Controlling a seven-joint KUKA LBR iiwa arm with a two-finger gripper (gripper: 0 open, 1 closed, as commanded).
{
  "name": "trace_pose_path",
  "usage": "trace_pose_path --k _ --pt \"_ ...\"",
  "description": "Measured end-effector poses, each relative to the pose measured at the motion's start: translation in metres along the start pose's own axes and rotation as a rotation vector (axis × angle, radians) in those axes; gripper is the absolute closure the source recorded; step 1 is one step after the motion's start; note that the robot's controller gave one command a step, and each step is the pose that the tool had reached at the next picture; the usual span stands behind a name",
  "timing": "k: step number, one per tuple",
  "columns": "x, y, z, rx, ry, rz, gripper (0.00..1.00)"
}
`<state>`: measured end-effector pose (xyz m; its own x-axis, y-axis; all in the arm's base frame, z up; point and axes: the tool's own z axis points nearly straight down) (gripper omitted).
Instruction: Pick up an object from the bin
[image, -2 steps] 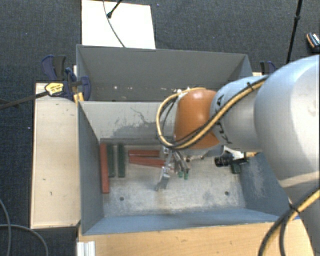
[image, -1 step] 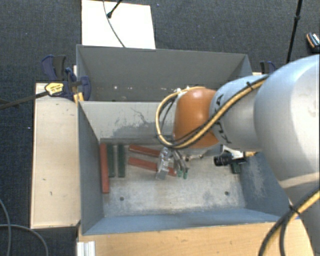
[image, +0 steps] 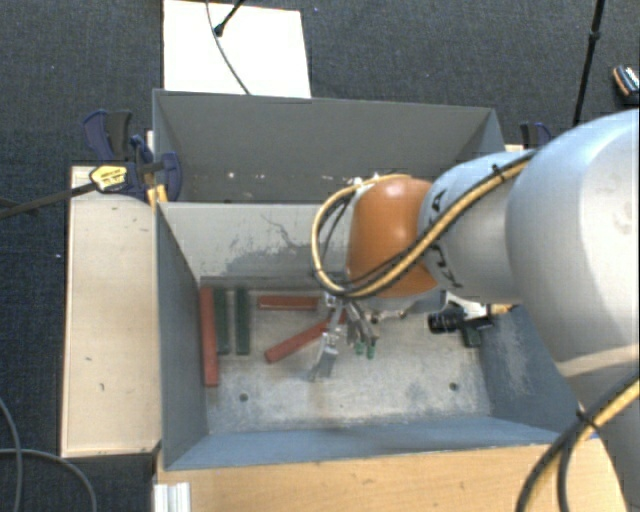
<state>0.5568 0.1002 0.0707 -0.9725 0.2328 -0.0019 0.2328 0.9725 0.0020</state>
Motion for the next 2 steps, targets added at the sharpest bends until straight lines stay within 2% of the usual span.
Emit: trace_pose_path --k 1,2 --pt "0.0 0.0 0.0 0.0 0.0 0.002 1.0" --pt "-0.021 0.002 -0.15 -0.002 -0.009 -0.153 1.0"
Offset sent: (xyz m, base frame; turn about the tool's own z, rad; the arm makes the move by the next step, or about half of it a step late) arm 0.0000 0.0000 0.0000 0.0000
